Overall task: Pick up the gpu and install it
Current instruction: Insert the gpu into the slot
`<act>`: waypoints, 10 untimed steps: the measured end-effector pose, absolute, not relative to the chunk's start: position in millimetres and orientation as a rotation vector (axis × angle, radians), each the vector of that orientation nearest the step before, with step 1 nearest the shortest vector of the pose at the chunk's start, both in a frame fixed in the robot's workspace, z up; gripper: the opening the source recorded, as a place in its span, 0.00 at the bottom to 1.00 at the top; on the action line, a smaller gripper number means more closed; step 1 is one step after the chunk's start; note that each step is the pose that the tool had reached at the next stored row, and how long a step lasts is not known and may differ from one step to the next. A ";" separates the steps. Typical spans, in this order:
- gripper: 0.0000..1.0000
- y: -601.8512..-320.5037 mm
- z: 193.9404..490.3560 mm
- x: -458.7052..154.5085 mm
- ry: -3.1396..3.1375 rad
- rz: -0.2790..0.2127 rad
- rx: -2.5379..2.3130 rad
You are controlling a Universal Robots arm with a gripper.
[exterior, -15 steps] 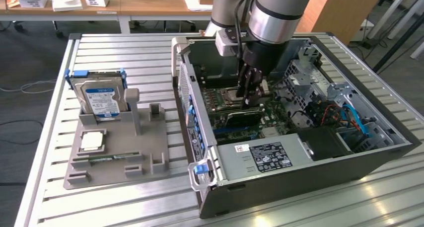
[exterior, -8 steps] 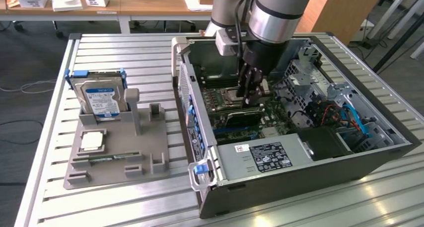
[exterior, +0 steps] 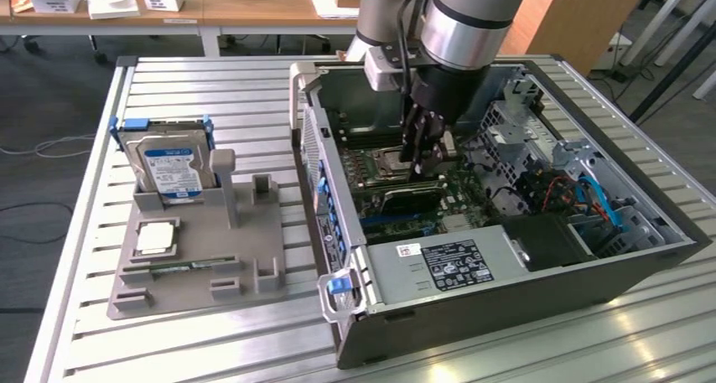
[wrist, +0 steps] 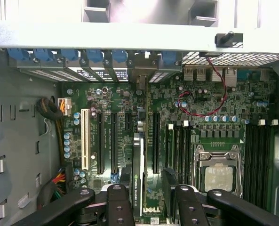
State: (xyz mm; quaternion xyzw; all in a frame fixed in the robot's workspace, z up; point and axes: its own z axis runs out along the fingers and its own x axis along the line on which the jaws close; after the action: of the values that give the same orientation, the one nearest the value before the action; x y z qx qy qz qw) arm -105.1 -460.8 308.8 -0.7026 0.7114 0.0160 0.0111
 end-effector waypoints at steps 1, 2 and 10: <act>0.41 -460.9 309.1 -105.1 2.219 0.050 -2.192; 0.41 -460.9 309.4 -105.1 2.219 0.050 -2.192; 0.41 -460.9 312.6 -105.1 2.219 0.050 -2.192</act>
State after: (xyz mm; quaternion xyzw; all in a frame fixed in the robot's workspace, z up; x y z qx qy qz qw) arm -105.1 -460.9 312.6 -0.7026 0.7113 0.0159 0.0108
